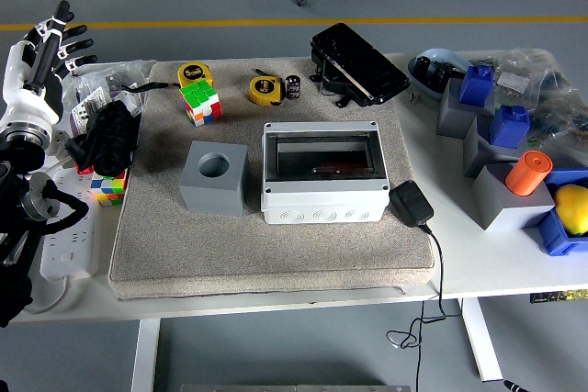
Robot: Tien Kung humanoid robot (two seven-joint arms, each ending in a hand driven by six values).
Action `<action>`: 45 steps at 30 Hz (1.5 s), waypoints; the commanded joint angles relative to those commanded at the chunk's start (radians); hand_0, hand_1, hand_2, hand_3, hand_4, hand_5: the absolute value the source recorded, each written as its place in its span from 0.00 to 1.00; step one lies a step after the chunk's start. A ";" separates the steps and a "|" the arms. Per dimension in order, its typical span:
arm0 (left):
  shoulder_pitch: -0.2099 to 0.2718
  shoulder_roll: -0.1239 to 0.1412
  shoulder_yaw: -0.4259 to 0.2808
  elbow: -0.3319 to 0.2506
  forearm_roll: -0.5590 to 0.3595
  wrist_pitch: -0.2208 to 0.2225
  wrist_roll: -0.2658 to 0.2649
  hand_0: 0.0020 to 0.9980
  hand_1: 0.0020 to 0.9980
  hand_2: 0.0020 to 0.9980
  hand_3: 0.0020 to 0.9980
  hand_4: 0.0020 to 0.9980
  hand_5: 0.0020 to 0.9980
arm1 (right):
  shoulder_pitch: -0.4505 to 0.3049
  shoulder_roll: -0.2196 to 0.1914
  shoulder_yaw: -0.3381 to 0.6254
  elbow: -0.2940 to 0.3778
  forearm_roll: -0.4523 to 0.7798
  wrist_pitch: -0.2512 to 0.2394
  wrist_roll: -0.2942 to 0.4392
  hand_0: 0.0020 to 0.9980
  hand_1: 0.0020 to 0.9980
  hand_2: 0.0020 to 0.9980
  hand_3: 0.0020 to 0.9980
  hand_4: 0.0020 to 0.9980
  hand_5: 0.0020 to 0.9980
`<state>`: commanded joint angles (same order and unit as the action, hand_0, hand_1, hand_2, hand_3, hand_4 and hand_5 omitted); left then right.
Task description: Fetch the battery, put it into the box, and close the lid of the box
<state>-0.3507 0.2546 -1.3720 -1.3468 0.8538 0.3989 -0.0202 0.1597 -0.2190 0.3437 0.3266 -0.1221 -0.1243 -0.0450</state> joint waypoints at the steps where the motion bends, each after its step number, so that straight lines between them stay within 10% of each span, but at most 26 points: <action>1: 0.000 0.000 0.000 0.000 0.000 0.000 0.000 0.43 0.56 0.59 0.62 1.00 0.59 | 0.000 0.000 0.000 0.000 0.000 0.000 0.000 0.57 0.64 0.67 0.58 0.94 0.48; 45: 0.008 0.016 0.003 -0.016 0.002 -0.002 0.003 0.42 0.56 0.59 0.61 1.00 0.60 | -0.004 -0.002 -0.028 -0.002 0.013 -0.002 -0.004 0.57 0.64 0.67 0.58 0.94 0.48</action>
<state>-0.3425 0.2707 -1.3690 -1.3624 0.8563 0.3965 -0.0169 0.1561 -0.2205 0.3156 0.3248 -0.1095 -0.1260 -0.0494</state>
